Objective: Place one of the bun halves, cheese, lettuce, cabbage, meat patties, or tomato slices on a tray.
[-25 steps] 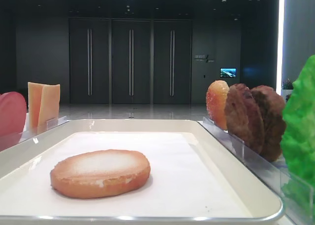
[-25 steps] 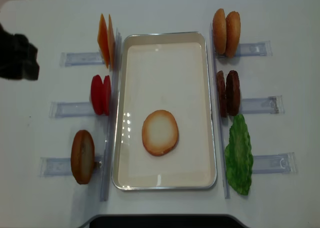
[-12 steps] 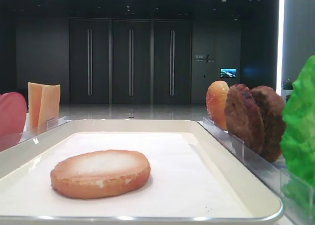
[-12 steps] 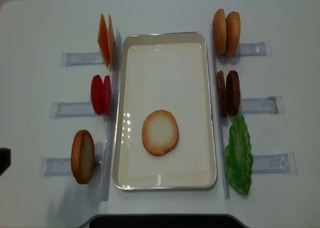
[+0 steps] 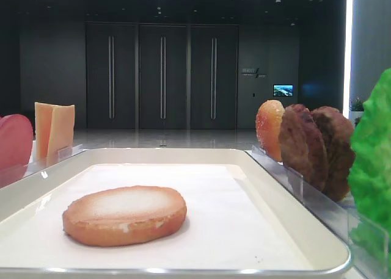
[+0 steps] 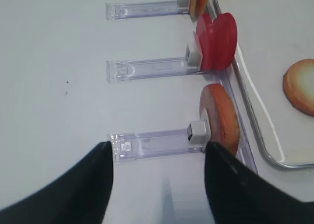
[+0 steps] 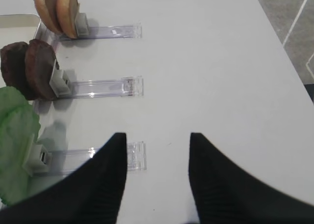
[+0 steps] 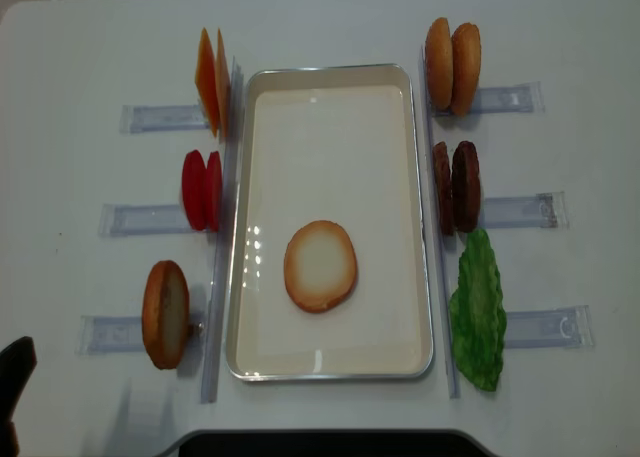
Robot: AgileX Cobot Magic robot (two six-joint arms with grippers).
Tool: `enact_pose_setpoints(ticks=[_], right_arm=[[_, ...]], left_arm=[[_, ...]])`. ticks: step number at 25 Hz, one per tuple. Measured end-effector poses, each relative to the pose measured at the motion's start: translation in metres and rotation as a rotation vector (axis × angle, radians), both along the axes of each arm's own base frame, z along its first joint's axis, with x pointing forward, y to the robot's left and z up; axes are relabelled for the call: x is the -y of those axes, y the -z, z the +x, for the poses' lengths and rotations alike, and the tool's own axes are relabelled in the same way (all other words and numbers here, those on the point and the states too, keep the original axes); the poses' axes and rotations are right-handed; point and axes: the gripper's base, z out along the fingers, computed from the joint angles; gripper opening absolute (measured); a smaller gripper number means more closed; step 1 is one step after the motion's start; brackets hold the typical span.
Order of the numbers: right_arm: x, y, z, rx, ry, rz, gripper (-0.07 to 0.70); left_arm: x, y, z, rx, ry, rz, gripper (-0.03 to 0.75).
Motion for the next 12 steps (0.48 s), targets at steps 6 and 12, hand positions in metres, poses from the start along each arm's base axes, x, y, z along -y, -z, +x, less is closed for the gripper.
enact_pose_setpoints(ticks=[6, 12], right_arm=[[0.000, 0.000, 0.000, 0.000, 0.000, 0.000, 0.290], [0.000, 0.000, 0.000, 0.000, 0.000, 0.000, 0.290]], left_arm=[[-0.001, 0.000, -0.010, 0.064, 0.004, -0.009, 0.454], [-0.003, 0.001, -0.024, 0.153, 0.007, -0.017, 0.454]])
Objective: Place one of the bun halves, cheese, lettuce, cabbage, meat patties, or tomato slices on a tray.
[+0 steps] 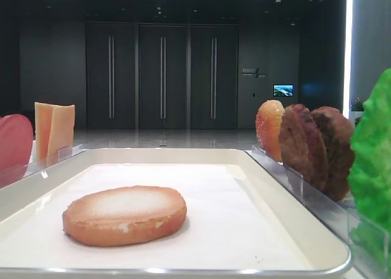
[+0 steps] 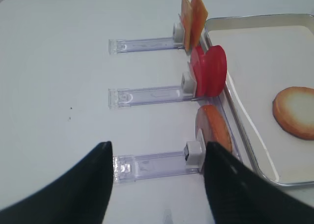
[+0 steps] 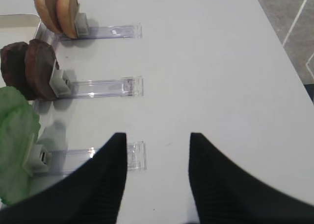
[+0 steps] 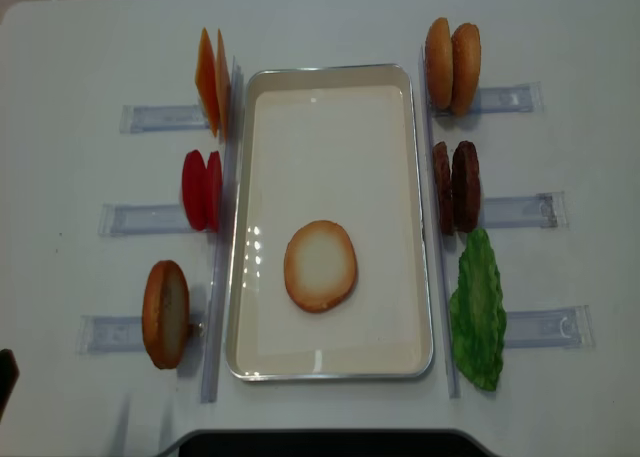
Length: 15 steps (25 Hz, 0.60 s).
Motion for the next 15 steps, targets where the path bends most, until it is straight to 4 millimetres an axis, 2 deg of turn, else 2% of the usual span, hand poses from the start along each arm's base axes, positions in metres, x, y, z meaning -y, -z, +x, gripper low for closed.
enact_pose_setpoints(ticks=[15], right_arm=[[0.0000, 0.0000, 0.0000, 0.000, 0.000, 0.000, 0.290]], left_arm=[[0.0001, 0.0086, 0.0014, -0.049, 0.005, 0.018, 0.454]])
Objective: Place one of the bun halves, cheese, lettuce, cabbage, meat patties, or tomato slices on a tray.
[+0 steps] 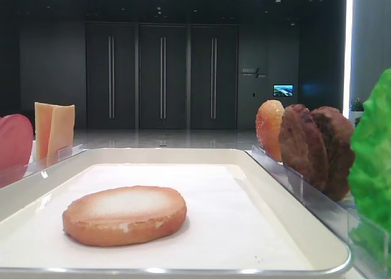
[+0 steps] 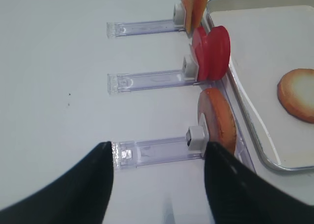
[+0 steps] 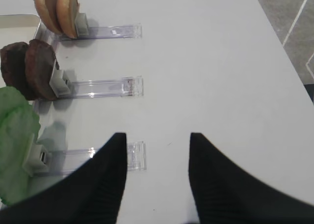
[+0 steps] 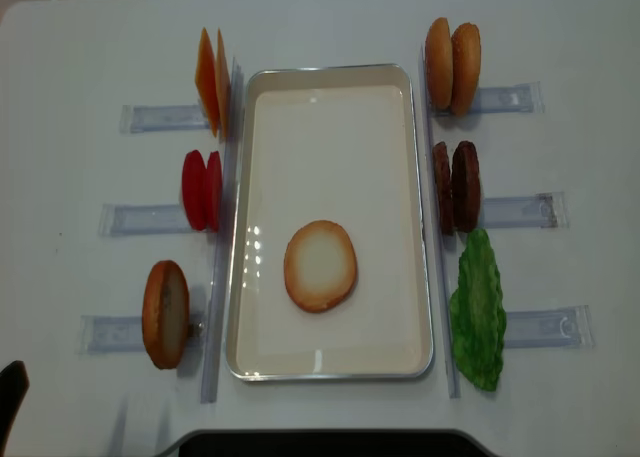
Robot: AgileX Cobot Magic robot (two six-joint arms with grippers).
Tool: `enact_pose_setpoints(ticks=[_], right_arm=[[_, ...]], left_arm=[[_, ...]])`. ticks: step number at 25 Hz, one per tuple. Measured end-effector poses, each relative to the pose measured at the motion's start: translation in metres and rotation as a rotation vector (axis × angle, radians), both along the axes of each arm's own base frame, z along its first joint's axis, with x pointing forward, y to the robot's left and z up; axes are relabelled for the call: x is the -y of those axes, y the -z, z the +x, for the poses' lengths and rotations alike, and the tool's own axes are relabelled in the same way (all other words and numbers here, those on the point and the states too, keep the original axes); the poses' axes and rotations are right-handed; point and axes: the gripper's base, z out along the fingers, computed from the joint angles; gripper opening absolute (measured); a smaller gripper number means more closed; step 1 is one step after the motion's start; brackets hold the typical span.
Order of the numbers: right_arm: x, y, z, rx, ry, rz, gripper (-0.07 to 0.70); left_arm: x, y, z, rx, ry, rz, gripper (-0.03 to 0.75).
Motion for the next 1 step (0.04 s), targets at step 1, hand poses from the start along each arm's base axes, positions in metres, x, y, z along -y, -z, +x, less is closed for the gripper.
enact_pose_setpoints(ticks=[1], right_arm=[[0.0000, 0.0000, 0.0000, 0.000, 0.000, 0.000, 0.290]], left_arm=[[0.0000, 0.0000, 0.0000, 0.000, 0.000, 0.000, 0.454]])
